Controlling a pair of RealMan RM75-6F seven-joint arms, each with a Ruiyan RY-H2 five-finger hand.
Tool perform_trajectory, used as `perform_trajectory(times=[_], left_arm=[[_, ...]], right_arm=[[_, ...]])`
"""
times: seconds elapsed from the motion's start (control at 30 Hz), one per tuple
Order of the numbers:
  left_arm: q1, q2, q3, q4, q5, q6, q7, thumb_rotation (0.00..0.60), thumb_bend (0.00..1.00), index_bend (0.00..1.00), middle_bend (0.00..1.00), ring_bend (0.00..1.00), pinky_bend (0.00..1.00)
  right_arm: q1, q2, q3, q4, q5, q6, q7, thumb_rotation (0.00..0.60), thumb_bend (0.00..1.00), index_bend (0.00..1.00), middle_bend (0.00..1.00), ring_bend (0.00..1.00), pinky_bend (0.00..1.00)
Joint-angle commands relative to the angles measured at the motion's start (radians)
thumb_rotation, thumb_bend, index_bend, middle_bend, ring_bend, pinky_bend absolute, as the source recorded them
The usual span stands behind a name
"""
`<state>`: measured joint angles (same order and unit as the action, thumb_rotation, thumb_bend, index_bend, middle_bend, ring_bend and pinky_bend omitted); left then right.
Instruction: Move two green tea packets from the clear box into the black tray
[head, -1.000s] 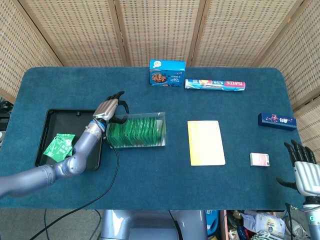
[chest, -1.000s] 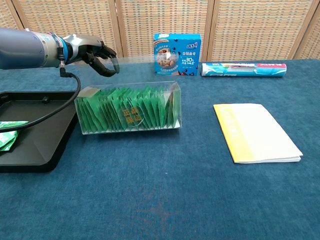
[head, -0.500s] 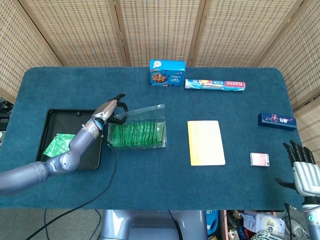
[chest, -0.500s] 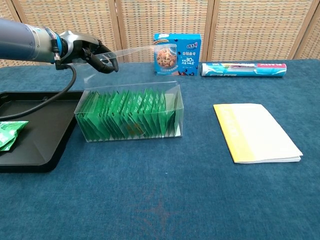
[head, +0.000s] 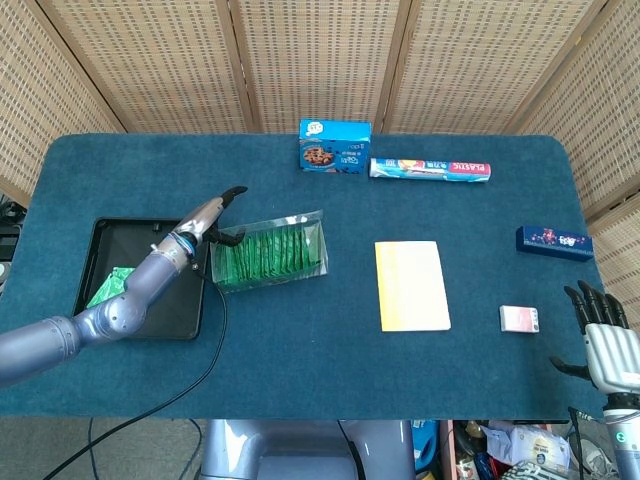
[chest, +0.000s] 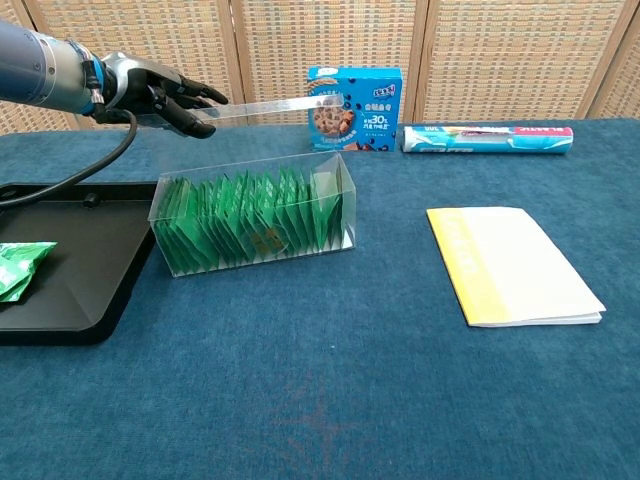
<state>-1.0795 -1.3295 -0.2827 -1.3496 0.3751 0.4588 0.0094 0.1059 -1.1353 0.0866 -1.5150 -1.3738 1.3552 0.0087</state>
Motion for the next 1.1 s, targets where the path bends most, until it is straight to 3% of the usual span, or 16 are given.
perform_trajectory(times=[0.03, 0.37, 1.1], left_arm=[[0.002, -0.005, -0.003, 0.004, 0.015, 0.042, -0.019, 0.600, 0.62, 0.00, 0.00, 0.00, 0.00], [0.035, 0.008, -0.002, 0.035, 0.070, 0.085, -0.058, 0.600, 0.62, 0.00, 0.00, 0.00, 0.00], [0.131, 0.009, -0.027, 0.183, 0.173, -0.010, -0.208, 0.600, 0.62, 0.00, 0.00, 0.00, 0.00]], right_arm=[[0.000, 0.001, 0.000, 0.000, 0.001, -0.001, 0.003, 0.600, 0.00, 0.00, 0.00, 0.00, 0.00], [0.001, 0.001, -0.002, 0.000, 0.001, -0.007, 0.008, 0.600, 0.00, 0.00, 0.00, 0.00, 0.00], [0.006, -0.006, -0.006, -0.006, 0.004, -0.016, -0.010, 0.600, 0.00, 0.00, 0.00, 0.00, 0.00]])
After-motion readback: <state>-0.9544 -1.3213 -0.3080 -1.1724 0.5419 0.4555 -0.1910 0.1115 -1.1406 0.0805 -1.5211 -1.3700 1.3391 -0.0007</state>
